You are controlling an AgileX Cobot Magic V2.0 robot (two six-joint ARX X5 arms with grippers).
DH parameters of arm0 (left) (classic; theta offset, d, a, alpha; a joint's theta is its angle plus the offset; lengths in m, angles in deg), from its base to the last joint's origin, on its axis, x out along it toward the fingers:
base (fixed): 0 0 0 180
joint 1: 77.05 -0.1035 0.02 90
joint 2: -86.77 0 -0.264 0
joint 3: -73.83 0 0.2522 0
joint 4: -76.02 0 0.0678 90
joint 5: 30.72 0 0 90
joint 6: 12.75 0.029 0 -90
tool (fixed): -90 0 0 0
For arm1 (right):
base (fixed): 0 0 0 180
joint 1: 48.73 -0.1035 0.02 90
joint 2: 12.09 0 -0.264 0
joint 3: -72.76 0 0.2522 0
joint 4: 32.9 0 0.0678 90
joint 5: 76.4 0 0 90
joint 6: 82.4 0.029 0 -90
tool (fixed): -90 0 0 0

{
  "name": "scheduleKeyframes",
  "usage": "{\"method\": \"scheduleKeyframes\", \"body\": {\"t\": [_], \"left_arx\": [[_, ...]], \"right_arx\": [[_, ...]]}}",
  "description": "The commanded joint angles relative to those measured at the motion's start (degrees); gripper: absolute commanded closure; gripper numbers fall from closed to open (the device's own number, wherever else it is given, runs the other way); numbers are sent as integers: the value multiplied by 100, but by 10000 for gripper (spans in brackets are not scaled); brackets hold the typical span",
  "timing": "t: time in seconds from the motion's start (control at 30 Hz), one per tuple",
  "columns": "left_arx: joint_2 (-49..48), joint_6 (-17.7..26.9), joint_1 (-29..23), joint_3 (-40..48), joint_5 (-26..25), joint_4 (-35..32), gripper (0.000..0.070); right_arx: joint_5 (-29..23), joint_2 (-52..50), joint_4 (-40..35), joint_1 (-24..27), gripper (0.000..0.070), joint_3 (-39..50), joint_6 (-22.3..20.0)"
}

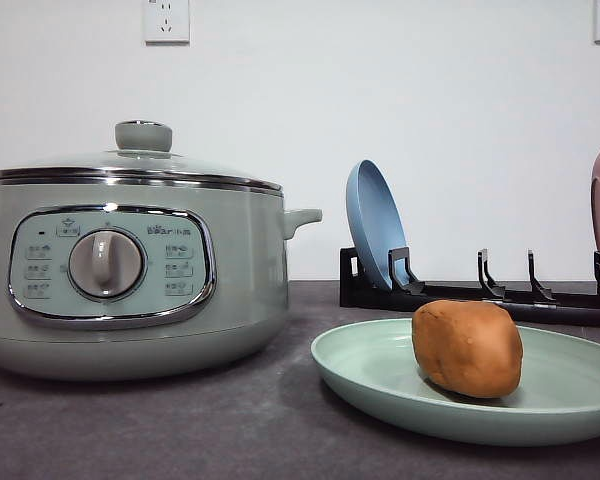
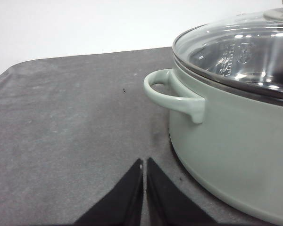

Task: Transfer potato from steamer to green plate

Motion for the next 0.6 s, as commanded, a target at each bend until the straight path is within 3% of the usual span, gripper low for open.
{"method": "scheduleKeyframes", "body": {"t": [0.0, 0.57], "left_arx": [[-11, -13, -17, 68, 13, 101, 695], [-11, -13, -16, 68, 11, 101, 695]], "right_arx": [[-15, -7, 4, -9, 694, 20, 57], [-15, -7, 4, -9, 694, 20, 59]]}}
